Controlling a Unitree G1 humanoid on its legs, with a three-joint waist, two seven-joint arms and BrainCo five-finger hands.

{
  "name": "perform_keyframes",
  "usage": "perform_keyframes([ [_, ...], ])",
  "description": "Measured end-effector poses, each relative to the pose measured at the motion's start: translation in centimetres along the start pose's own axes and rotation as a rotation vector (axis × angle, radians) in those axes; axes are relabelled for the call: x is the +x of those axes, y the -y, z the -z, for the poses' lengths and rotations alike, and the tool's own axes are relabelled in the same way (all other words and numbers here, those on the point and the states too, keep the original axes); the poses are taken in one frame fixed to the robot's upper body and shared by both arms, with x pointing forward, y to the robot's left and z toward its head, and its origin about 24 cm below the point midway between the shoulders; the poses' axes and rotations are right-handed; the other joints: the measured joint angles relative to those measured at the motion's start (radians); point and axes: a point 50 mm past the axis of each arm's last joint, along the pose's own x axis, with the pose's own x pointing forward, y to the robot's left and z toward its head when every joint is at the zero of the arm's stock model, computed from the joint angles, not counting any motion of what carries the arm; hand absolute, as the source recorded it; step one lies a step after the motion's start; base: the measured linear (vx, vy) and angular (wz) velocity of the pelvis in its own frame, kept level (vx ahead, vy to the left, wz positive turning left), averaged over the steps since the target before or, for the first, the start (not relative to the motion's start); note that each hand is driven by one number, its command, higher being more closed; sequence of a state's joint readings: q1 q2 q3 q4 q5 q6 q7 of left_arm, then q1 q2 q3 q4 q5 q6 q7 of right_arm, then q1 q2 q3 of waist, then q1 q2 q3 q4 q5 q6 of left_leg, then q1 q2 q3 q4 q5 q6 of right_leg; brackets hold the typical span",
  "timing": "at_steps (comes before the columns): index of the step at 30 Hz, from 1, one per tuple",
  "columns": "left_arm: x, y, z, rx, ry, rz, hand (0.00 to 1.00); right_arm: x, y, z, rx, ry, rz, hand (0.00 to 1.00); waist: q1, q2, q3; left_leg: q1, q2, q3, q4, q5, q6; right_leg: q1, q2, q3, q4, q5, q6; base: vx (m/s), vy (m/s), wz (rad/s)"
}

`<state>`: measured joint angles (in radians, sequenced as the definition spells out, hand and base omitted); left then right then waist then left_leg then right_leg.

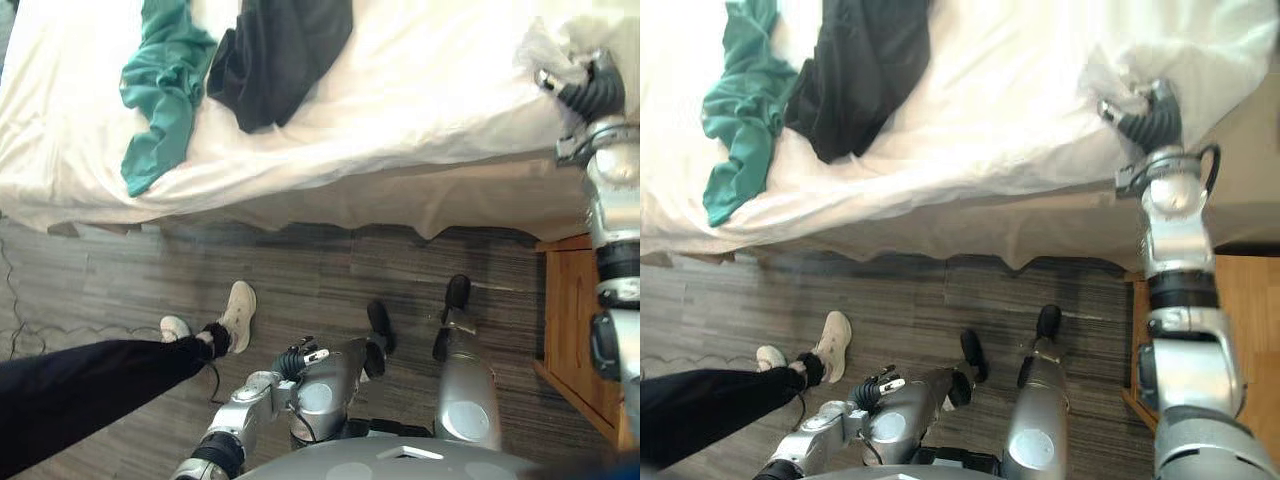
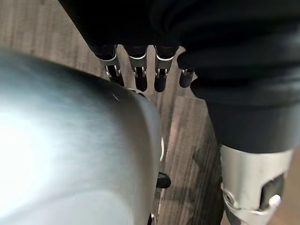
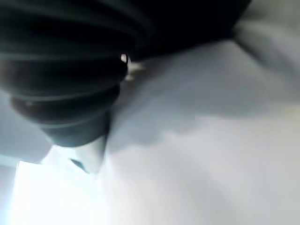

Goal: Tidy the bed and pick cloth on bed and put in laundry

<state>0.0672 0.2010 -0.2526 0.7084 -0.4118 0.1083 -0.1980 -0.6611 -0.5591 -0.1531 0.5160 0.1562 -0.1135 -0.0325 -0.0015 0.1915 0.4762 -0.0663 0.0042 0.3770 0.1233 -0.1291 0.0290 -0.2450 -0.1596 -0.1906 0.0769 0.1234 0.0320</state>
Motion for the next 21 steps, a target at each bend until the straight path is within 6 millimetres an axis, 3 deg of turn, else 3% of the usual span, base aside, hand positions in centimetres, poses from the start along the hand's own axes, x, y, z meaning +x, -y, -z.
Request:
perform_keyframes([
  [4, -0.6, -1.8, 1.7, -0.011, -0.033, -0.063, 0.00, -5.7, -1.6, 7.2, 0.255, -0.230, 0.119, 0.00, -0.013, -0.068, -0.079, 0.071, 0.015, 0.032, -0.041, -0.009, -0.015, 0.068, 0.032, 0.028, -0.067, 0.011, 0.000, 0.07, 0.004, -0.30],
  [5, -0.6, -1.9, 1.9, -0.014, -0.036, -0.068, 0.00, -6.8, -1.5, 8.4, 0.284, -0.276, 0.153, 0.00, -0.013, -0.075, -0.093, 0.085, 0.016, 0.039, -0.050, -0.010, -0.017, 0.081, 0.038, 0.032, -0.077, 0.012, 0.000, 0.08, 0.000, -0.33],
  [7, -0.9, -2.0, 3.1, -0.049, -0.045, -0.095, 0.00, -11.8, -0.8, 12.7, 0.372, -0.456, 0.322, 0.00, -0.022, -0.090, -0.155, 0.126, 0.019, 0.060, -0.084, -0.016, -0.026, 0.114, 0.054, 0.051, -0.111, 0.014, 0.003, 0.11, 0.007, -0.32],
  [9, -0.9, -1.8, 3.7, -0.073, -0.051, -0.105, 0.00, -15.3, 0.1, 14.9, 0.409, -0.556, 0.447, 0.00, -0.043, -0.088, -0.174, 0.157, 0.020, 0.069, -0.101, -0.020, -0.033, 0.139, 0.061, 0.055, -0.123, 0.013, 0.004, 0.13, 0.025, -0.22],
  [13, -0.8, -1.5, 4.2, -0.126, -0.059, -0.117, 0.00, -21.7, 2.5, 17.2, 0.432, -0.674, 0.728, 0.00, -0.075, -0.084, -0.201, 0.204, 0.026, 0.093, -0.121, -0.031, -0.051, 0.172, 0.079, 0.077, -0.149, 0.015, 0.007, 0.07, 0.006, -0.23],
  [17, -1.0, -1.7, 5.0, -0.153, -0.087, -0.135, 0.00, -25.7, 3.8, 18.3, 0.388, -0.789, 0.967, 0.00, -0.077, -0.090, -0.240, 0.228, 0.040, 0.104, -0.123, -0.039, -0.064, 0.202, 0.095, 0.081, -0.170, 0.013, 0.004, 0.03, -0.027, -0.09],
  [18, -1.0, -1.7, 5.2, -0.157, -0.093, -0.135, 0.00, -26.2, 4.0, 18.3, 0.388, -0.797, 1.013, 1.00, -0.077, -0.090, -0.248, 0.228, 0.041, 0.104, -0.123, -0.039, -0.064, 0.202, 0.096, 0.080, -0.170, 0.011, 0.003, 0.00, -0.024, 0.04],
  [21, -1.2, -1.4, 5.9, -0.193, -0.119, -0.140, 0.00, -27.1, 5.5, 17.7, 0.395, -0.759, 1.181, 1.00, -0.077, -0.092, -0.261, 0.241, 0.046, 0.092, -0.126, -0.039, -0.064, 0.221, 0.097, 0.063, -0.171, 0.006, 0.001, -0.02, -0.017, 0.13],
])
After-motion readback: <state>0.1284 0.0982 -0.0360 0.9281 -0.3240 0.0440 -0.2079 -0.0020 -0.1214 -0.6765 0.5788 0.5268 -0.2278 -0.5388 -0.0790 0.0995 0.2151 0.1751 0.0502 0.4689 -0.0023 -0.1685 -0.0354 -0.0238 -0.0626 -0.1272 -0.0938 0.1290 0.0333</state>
